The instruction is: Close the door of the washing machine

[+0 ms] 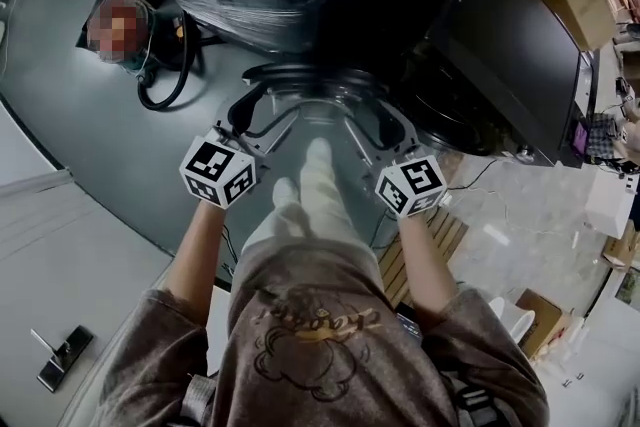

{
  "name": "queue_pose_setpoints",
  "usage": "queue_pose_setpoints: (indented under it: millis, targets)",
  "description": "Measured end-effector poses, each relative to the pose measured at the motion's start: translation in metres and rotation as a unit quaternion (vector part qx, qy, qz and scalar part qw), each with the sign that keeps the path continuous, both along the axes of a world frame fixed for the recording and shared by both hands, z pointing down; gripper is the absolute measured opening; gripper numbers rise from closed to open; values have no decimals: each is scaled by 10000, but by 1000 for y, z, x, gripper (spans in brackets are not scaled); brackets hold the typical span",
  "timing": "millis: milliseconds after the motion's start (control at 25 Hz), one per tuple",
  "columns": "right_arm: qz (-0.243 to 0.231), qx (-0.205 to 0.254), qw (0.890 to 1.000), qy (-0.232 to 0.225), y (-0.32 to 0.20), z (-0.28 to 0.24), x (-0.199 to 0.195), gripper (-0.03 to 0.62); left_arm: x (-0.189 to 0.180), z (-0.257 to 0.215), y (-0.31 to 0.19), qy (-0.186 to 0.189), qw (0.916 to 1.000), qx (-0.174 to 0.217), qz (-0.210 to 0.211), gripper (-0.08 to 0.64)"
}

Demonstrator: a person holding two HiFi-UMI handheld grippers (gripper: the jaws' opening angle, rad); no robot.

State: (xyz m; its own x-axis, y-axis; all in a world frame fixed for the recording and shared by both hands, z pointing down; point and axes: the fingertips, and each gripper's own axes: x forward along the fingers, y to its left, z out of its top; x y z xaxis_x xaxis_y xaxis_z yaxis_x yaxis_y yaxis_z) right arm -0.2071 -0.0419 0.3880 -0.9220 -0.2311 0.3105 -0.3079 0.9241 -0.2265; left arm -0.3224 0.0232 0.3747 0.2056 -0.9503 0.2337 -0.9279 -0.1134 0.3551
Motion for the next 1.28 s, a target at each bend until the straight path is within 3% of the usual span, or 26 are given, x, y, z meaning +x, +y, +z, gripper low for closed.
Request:
queue_pose_setpoints:
  millis: [760, 1280]
  targets:
    - [-720, -16, 9925, 985, -83, 156, -52, 221, -34, 175, -79, 168, 9972, -647, 324, 285]
    - [-1310, -21, 9770, 1684, -92, 203, -67, 221, -42, 225, -102, 20, 9918, -1026, 757, 285]
